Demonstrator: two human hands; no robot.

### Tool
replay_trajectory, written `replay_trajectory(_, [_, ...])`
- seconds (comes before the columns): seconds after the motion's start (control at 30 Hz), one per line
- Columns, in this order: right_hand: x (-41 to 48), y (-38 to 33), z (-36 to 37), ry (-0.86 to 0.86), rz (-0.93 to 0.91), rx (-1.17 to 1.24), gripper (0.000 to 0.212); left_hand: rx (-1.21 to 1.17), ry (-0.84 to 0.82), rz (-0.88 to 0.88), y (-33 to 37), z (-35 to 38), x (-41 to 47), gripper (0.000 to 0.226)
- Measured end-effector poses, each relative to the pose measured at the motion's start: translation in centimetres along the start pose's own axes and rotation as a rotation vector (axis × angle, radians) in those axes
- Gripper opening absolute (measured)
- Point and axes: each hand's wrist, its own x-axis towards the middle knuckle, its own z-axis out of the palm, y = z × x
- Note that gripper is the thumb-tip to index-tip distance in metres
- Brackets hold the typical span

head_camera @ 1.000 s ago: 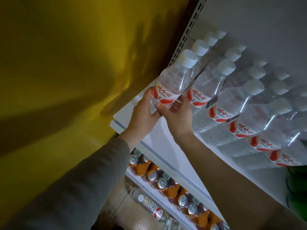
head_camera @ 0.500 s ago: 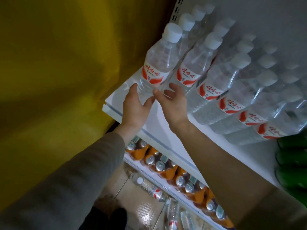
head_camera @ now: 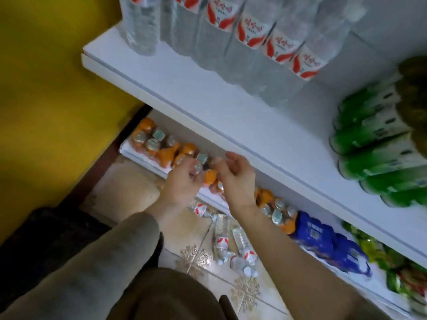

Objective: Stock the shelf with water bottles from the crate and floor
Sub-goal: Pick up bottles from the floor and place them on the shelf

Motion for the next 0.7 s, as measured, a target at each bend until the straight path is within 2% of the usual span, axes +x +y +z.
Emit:
replay_trajectory(0.13, [-4.6, 10.0, -5.7, 0.026, 0.119, -0.011, 0.015, 0.108, -0.118, -0.100, -4.3, 6.7, -5.8, 0.033])
replay_trajectory(0.33, [-9.3, 25.3, -10.6, 0.078, 0.389, -0.057, 0.006, 0.279, -0.356, -0.221, -13.3, 16.2, -10.8, 0.043])
replay_trajectory(0.4, [-10.2, 30.1, -11.3, 0.095, 0.476, -0.065, 0.024, 0.312, -0.398, -0.268, -16.9, 18.7, -11.7, 0.046])
replay_trajectory(0.5, [-9.9, 38.3, -11.2, 0.088, 0.606, -0.044, 0.028, 0.334, -0.455, -0.299, -23.7, 23.4, -11.6, 0.051])
replay_trajectory(0.6, [-8.0, 45.6, -10.5, 0.163, 0.682, -0.002, 0.060, 0.403, -0.502, -0.193, -30.3, 28.2, -10.4, 0.056])
replay_trajectory(0.7, [-5.5, 50.7, -10.2, 0.235, 0.607, 0.059, 0.081, 0.423, -0.505, -0.087, -34.8, 32.7, -8.6, 0.068])
